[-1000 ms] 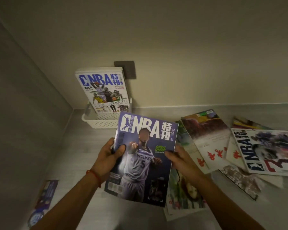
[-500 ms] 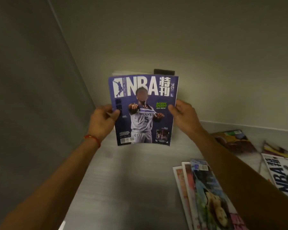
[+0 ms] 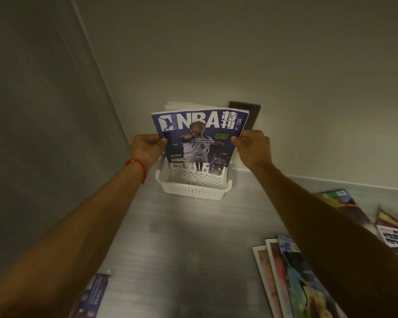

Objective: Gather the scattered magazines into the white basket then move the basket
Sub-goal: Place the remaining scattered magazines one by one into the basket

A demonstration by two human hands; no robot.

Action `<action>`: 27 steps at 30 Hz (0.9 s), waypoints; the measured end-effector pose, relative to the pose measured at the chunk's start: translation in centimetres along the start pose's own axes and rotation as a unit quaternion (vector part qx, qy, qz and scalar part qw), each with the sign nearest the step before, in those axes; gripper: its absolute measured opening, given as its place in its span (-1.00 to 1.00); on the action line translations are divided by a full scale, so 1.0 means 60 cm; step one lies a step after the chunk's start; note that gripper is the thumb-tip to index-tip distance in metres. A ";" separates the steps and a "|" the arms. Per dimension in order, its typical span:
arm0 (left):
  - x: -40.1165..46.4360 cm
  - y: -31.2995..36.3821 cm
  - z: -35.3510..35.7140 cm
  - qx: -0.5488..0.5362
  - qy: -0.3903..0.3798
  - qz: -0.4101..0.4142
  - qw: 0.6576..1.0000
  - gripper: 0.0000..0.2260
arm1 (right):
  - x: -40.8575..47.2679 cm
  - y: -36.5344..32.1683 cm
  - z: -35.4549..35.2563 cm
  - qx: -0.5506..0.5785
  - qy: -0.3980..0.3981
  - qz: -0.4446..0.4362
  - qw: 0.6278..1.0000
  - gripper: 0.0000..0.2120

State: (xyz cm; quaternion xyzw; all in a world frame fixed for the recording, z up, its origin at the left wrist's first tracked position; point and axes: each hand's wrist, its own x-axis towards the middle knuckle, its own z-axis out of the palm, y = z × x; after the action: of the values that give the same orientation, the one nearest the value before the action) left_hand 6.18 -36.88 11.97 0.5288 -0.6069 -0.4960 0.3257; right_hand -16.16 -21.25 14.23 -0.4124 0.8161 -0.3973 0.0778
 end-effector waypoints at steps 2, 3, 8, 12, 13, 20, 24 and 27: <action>0.017 -0.017 0.008 -0.008 -0.009 -0.020 1.000 -0.94 | 0.000 0.015 0.017 -0.004 -0.009 0.026 1.000 -0.73; 0.023 -0.024 0.012 -0.017 -0.016 -0.029 0.999 -0.89 | 0.000 0.022 0.025 -0.004 -0.013 0.040 0.999 -0.74; 0.043 -0.054 0.033 -0.039 -0.021 -0.056 0.997 -0.79 | -0.002 0.049 0.069 0.013 -0.015 0.099 0.995 -0.76; 0.046 -0.065 0.041 -0.009 -0.016 -0.054 0.998 -0.72 | 0.004 0.057 0.093 0.001 -0.012 0.115 0.993 -0.72; 0.046 -0.064 0.042 -0.007 -0.015 -0.053 0.998 -0.69 | 0.006 0.058 0.096 -0.001 -0.011 0.122 0.992 -0.71; 0.016 -0.056 0.054 -0.058 -0.071 -0.036 0.995 -0.64 | -0.007 0.062 0.099 0.048 -0.050 0.136 0.988 -0.70; -0.045 -0.056 0.066 0.005 -0.034 -0.031 0.999 -0.53 | -0.061 0.102 0.072 0.052 -0.086 0.124 0.987 -0.61; -0.137 -0.072 0.105 0.078 0.001 0.030 0.996 -0.65 | -0.136 0.160 0.031 0.024 -0.083 0.100 0.991 -0.66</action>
State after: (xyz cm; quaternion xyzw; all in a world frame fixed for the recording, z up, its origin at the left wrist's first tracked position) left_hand 3.62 -27.07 7.10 0.5350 -0.6589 -0.4366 0.2983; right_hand -15.90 -13.03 4.54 -0.3580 0.8345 -0.3711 0.1941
